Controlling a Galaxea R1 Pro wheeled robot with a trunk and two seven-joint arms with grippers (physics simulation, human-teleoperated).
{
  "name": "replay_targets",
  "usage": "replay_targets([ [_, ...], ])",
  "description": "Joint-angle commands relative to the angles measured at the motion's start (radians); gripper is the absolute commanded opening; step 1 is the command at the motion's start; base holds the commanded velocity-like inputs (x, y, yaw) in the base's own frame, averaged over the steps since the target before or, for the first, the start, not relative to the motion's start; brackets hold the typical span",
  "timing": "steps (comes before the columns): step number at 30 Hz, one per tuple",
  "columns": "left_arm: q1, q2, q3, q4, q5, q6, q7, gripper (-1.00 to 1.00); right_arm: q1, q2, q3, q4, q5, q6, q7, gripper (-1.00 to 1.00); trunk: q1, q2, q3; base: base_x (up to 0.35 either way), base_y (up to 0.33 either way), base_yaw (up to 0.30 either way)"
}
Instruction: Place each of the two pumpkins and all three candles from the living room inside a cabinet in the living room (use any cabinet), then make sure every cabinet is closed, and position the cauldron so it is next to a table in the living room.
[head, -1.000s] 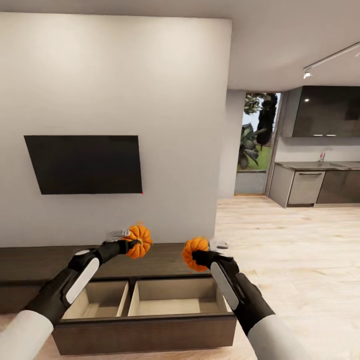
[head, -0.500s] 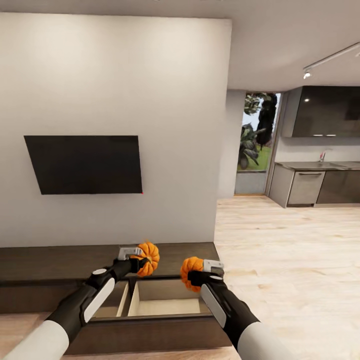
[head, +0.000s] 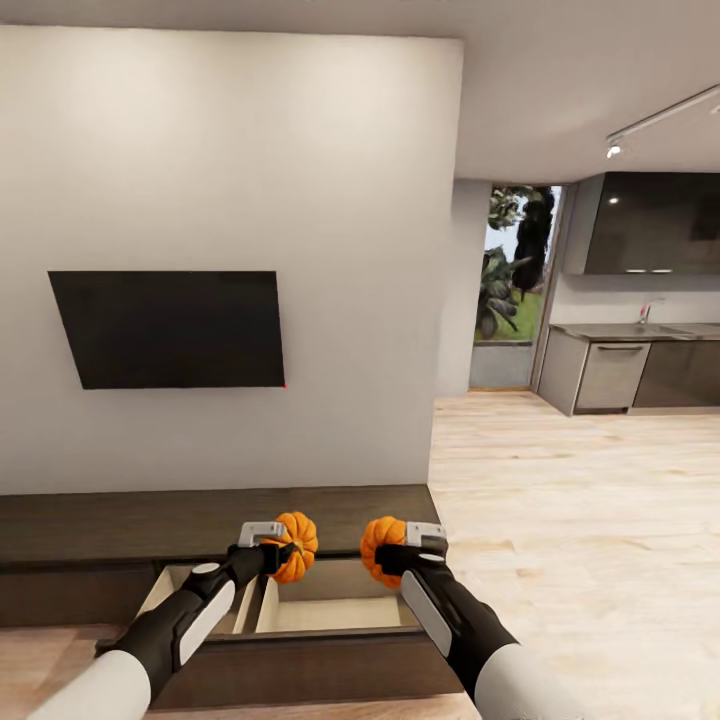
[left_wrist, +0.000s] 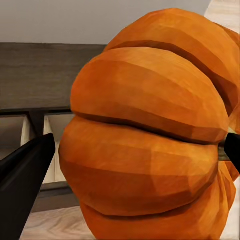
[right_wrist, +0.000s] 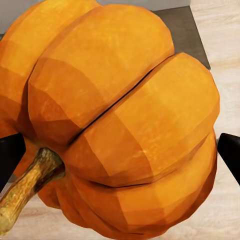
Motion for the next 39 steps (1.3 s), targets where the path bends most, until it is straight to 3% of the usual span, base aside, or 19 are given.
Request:
replay_targets([
  [1,-0.001,0.001,-0.003,0.000,0.006,0.002,0.002,-1.00,-0.001,-0.001,0.005,-0.001,-0.009,0.003,-0.008,-1.00,0.000,-0.001,-0.001,0.000,0.000,0.000],
  [28,0.000,-0.001,-0.004,0.001,0.006,-0.008,0.008,-1.00,-0.005,-0.006,0.000,0.000,-0.018,0.001,-0.004,-1.00,0.000,-0.001,-0.001,0.137,0.000,0.000],
  [39,0.000,0.000,-0.005,-0.005,0.006,-0.008,0.008,-1.00,-0.005,-0.005,0.002,0.000,-0.018,0.001,-0.004,-1.00,0.000,-0.001,-0.001,0.027,0.000,0.000],
])
